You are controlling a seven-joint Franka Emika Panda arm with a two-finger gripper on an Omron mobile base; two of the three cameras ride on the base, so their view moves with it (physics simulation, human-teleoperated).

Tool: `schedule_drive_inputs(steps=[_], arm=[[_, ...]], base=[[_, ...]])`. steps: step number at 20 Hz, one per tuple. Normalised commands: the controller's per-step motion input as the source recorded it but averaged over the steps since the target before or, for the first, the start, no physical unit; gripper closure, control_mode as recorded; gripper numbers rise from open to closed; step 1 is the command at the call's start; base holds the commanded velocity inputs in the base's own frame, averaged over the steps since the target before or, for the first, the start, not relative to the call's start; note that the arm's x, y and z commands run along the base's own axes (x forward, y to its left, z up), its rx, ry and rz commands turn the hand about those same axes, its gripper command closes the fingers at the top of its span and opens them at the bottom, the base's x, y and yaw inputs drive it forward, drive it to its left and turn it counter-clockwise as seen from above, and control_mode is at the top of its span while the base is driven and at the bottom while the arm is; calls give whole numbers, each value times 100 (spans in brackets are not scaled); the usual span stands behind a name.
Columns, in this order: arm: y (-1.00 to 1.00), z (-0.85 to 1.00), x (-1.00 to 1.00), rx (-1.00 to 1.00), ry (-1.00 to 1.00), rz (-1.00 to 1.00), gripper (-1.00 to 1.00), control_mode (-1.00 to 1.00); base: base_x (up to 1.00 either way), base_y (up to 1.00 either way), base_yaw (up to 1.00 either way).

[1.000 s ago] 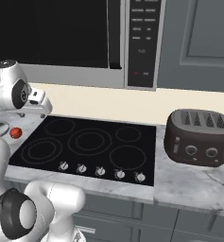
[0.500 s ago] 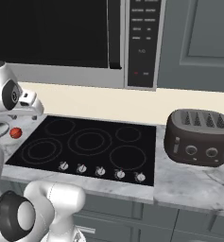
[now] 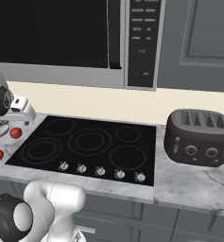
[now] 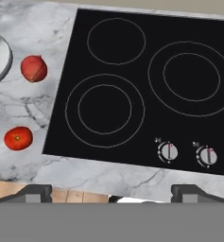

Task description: Place the pan on the front left burner on the stove. Then place the tomato and the onion in the pan and turn on the front left burner.

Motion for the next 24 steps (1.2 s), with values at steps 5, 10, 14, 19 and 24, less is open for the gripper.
schedule_drive_inputs(steps=[5, 10, 14, 19, 24], arm=[[45, -11, 0, 0, 1, 0, -100, -100], [30, -1, 0, 0, 0, 0, -100, -100], [23, 0, 0, 0, 1, 0, -100, -100], [20, -2, 0, 4, 0, 0, -100, -100], [28, -25, 2, 3, 1, 0, -100, -100]], base=[[0, 0, 0], [0, 0, 0], [0, 0, 0], [0, 0, 0], [0, 0, 0]])
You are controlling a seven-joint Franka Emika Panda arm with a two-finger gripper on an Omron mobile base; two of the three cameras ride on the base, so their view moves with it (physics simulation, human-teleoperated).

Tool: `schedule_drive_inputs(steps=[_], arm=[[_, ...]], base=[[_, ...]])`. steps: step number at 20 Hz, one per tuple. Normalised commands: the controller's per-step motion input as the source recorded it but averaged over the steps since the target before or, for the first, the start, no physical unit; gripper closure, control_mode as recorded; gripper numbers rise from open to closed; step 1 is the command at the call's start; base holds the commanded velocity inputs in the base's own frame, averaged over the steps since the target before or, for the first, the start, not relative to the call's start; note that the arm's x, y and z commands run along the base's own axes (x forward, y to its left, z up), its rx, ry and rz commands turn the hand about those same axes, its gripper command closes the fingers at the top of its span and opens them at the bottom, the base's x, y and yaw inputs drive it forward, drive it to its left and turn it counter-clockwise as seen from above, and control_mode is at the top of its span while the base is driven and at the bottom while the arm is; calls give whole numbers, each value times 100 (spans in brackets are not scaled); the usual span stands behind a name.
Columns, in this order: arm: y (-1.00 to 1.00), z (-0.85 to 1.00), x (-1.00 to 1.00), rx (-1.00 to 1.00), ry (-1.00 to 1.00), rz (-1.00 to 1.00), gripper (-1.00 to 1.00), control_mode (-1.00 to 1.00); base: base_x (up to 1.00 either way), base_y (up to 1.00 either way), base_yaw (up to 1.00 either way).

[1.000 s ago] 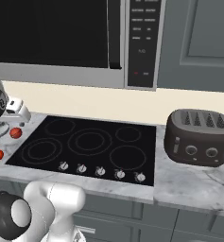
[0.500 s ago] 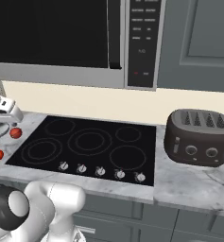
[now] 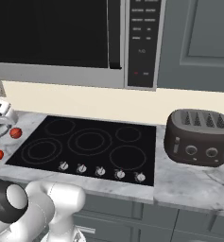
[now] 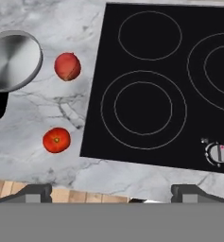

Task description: Place the pan on the front left burner on the stove. Then place the tomato and the onion in the pan and turn on the front left burner.

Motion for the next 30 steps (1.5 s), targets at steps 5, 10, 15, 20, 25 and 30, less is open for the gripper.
schedule_drive_inputs(steps=[5, 10, 15, 20, 25, 30], arm=[[23, -41, 3, 3, 0, 0, -100, -100], [19, -34, 3, 4, 0, 0, -100, -100], [13, -13, 6, 4, 0, 0, -100, -100], [12, 0, 5, 8, 1, 0, -100, -100], [22, 0, 2, 2, 4, 0, -100, -100], [16, 0, 0, 0, 6, 0, -100, -100]], base=[[0, 0, 0], [0, 0, 0], [0, 0, 0], [0, 0, 0], [0, 0, 0], [0, 0, 0]])
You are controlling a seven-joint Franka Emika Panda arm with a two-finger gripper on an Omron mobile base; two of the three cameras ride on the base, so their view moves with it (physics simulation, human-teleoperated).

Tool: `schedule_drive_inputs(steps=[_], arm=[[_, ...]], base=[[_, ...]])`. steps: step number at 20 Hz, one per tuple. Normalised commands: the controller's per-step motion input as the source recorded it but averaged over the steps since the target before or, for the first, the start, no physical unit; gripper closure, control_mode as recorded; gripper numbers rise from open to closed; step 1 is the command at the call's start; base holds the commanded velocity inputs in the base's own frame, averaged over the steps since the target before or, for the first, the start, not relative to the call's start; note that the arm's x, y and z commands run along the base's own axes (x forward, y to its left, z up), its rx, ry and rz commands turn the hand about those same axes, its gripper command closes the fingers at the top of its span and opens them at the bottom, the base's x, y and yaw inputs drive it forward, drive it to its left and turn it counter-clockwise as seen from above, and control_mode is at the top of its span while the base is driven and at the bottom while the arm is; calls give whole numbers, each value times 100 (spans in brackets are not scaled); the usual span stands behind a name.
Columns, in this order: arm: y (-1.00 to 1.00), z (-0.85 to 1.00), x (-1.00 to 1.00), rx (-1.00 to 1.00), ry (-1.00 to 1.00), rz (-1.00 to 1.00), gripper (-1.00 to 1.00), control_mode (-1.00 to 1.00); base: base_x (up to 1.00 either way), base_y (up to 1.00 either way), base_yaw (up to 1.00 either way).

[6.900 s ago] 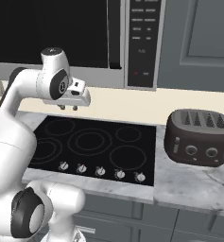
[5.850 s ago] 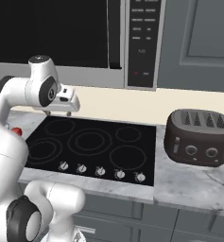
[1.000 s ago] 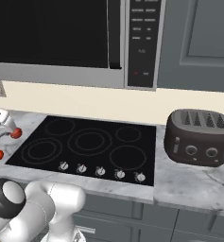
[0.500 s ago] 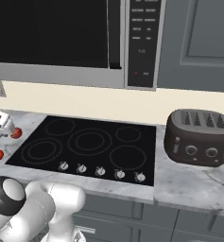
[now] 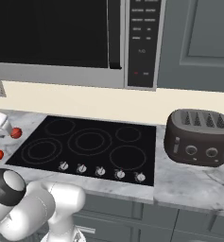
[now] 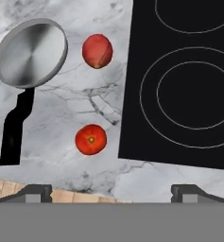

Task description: Place the pan on the front left burner on the stove. Then place the tomato and the onion in the pan and turn on the front left burner.

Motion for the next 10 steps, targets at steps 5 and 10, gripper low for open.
schedule_drive_inputs(steps=[5, 10], arm=[[18, -6, 0, 0, 2, 0, -100, -100], [22, -16, 0, 2, 0, 1, -100, -100]], base=[[0, 0, 0], [0, 0, 0]])
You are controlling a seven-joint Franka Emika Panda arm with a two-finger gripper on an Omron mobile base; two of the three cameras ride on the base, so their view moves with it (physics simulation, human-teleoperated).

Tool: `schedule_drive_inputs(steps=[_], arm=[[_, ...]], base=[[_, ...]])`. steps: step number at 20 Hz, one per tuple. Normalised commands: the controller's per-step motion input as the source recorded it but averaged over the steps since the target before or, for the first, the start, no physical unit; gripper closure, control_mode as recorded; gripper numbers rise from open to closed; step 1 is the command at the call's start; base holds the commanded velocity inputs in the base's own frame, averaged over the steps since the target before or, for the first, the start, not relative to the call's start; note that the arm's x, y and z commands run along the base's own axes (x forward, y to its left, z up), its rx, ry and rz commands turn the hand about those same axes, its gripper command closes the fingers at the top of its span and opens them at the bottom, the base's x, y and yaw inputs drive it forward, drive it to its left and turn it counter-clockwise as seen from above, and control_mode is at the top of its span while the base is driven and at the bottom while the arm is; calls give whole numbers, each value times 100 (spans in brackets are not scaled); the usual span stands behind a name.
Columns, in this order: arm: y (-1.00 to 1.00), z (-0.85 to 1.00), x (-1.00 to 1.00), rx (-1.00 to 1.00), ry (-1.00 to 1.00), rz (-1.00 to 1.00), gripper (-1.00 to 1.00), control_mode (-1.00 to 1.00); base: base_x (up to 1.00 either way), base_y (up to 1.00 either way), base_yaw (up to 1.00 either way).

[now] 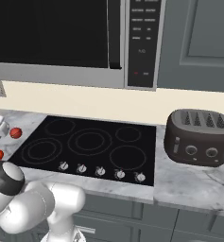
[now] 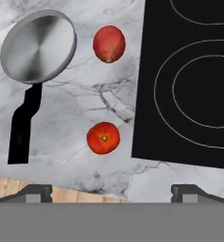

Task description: Place the pan on the front left burner on the stove. Then place the tomato and the onion in the pan and turn on the front left burner.

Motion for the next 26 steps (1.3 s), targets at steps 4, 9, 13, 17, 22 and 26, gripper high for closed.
schedule_drive_inputs(steps=[4, 9, 13, 17, 22, 26], arm=[[30, -1, 0, 0, 3, 0, -100, -100], [32, 0, 0, 0, 4, 0, -100, -100], [29, -4, 0, 0, 2, 0, -100, -100], [23, -8, -1, 0, 0, 0, -100, -100], [21, -17, 0, 0, 0, 0, -100, -100], [24, -27, 0, 0, 0, 0, -100, -100]], base=[[0, 0, 0], [0, 0, 0], [0, 0, 0], [0, 0, 0], [0, 0, 0], [0, 0, 0]])
